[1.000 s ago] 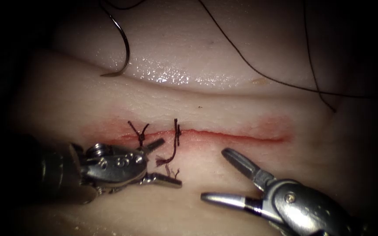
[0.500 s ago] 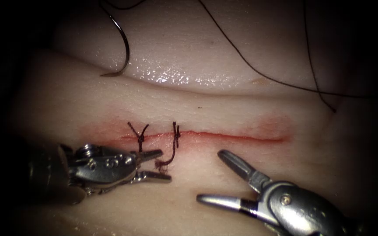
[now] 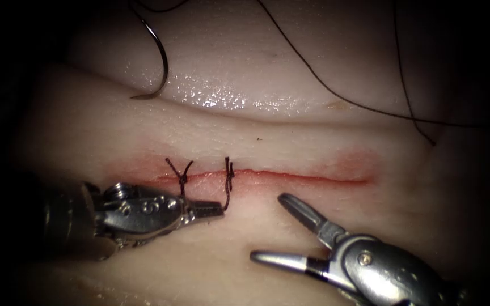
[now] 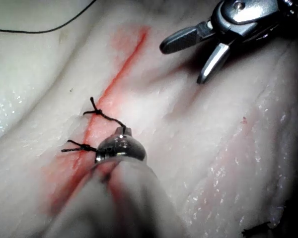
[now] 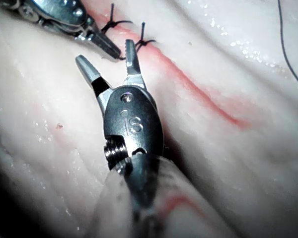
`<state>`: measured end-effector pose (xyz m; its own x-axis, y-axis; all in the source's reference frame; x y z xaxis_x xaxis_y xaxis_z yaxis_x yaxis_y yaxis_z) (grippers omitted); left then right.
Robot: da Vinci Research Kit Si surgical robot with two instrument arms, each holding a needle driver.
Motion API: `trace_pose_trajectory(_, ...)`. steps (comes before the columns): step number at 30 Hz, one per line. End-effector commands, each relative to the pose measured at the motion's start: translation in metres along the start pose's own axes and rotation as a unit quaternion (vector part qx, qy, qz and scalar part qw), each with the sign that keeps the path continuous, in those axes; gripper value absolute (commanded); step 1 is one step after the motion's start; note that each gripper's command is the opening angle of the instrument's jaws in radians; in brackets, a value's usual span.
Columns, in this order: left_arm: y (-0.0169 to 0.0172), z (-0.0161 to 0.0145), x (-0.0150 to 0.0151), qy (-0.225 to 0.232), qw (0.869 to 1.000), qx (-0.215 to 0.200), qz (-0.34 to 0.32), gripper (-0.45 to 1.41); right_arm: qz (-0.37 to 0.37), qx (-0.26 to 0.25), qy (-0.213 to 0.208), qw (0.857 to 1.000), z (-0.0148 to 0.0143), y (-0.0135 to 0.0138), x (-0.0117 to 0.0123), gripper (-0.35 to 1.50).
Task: Wound Closure
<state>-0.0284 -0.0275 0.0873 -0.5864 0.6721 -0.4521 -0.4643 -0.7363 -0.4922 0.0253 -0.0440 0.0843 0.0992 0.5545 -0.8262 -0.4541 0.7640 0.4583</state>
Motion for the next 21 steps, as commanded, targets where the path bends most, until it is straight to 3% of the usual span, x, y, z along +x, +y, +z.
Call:
trace_pose_trajectory(1, 0.0002, 0.0006, -0.0002, -0.001, 1.0, -0.001, -0.001, -0.18, -0.002, -0.001, 0.0, 1.0, 0.0008, -0.0002, -0.0007, 0.93)
trace_pose_trajectory(11, 0.0002, 0.0004, -0.0007, -0.009, 1.0, 0.001, 0.009, -0.25, -0.005, 0.003, -0.001, 1.0, 0.001, -0.0002, -0.0007, 0.98)
trace_pose_trajectory(15, 0.0001, -0.0005, 0.0003, -0.012, 1.0, -0.005, 0.015, -0.3, -0.074, 0.05, -0.026, 0.996, 0.0025, 0.0, -0.001, 0.85)
trace_pose_trajectory(18, 0.0, -0.0013, 0.0013, -0.008, 1.0, -0.005, 0.017, -0.32, -0.18, 0.078, -0.041, 0.98, 0.0044, 0.0011, -0.0013, 0.85)
trace_pose_trajectory(21, 0.0, -0.0014, 0.0015, -0.007, 1.0, -0.006, 0.019, -0.32, -0.218, 0.074, -0.048, 0.972, 0.0058, 0.0019, -0.0015, 1.0)
